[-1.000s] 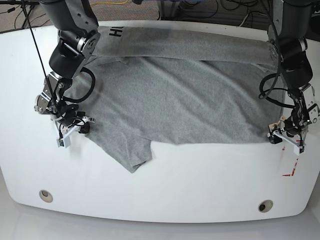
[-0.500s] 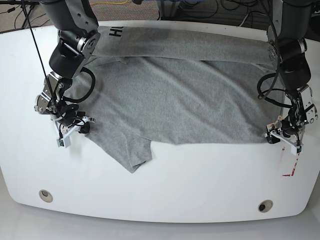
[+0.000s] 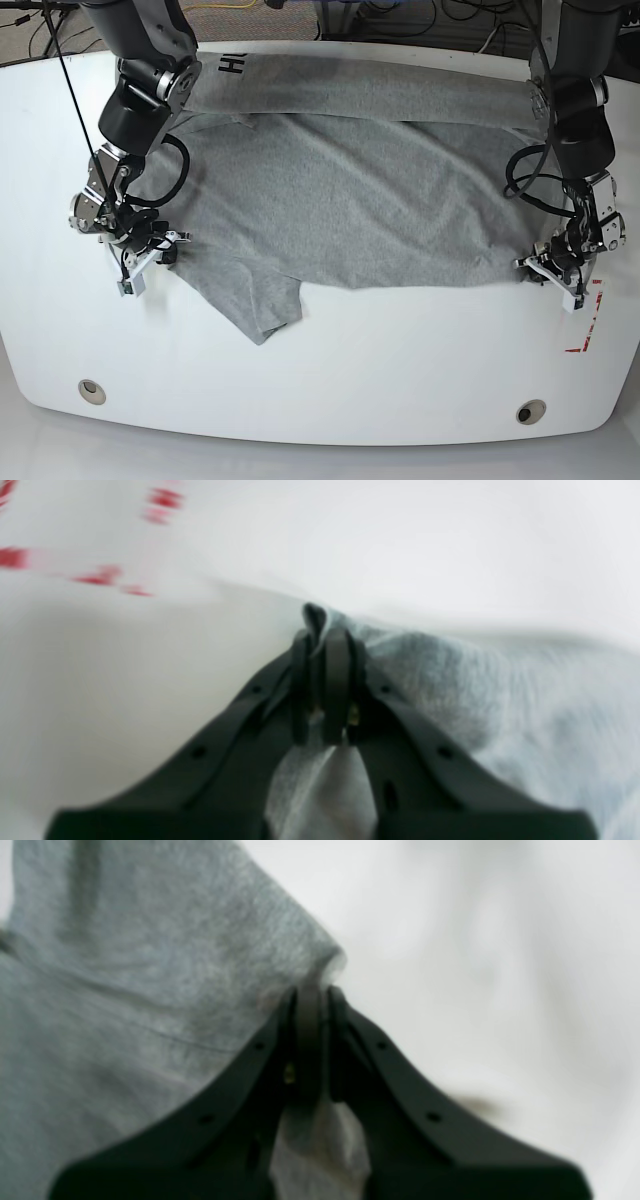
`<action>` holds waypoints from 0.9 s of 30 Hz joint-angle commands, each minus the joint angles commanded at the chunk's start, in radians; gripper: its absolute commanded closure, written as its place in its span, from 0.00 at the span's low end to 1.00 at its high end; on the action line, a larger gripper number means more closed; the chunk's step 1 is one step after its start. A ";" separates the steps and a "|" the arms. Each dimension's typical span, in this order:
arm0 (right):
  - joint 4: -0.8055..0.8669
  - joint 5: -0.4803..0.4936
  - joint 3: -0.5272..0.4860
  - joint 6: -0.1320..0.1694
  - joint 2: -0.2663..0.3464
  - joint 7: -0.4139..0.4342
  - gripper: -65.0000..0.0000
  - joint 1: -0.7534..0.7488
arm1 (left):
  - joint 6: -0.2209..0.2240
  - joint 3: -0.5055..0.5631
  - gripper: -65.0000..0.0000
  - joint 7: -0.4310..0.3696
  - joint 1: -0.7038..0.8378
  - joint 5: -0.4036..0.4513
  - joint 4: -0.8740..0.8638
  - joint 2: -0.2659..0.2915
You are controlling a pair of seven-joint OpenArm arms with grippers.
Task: Layout the t-shirt on the table in an organized manner, then fold the t-shirt properly
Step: 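Fold the held hem over toward the printed collar edge with both grippers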
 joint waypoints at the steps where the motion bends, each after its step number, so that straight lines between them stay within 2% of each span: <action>1: 0.023 0.000 -0.008 0.000 -0.002 -0.011 1.00 -0.005 | -0.009 0.000 0.99 0.012 0.000 0.000 0.017 0.002; 9: 0.233 0.000 -0.021 0.000 -0.008 -0.091 1.00 -0.052 | -0.072 -0.031 0.99 0.149 0.002 0.000 0.141 0.023; 13: 0.319 0.005 -0.021 0.000 -0.006 -0.133 1.00 -0.083 | -0.075 -0.103 0.99 0.207 0.037 0.000 0.222 0.026; 17: 0.413 0.002 -0.020 0.000 -0.005 -0.164 1.00 -0.123 | -0.077 -0.115 0.98 0.259 0.054 0.000 0.302 0.035; 21: 0.486 0.006 -0.018 0.000 -0.003 -0.201 1.00 -0.160 | -0.091 -0.115 0.98 0.288 0.104 0.000 0.376 0.034; 27: 0.615 0.006 -0.018 0.000 -0.008 -0.261 1.00 -0.229 | -0.138 -0.115 0.98 0.322 0.180 0.000 0.509 0.035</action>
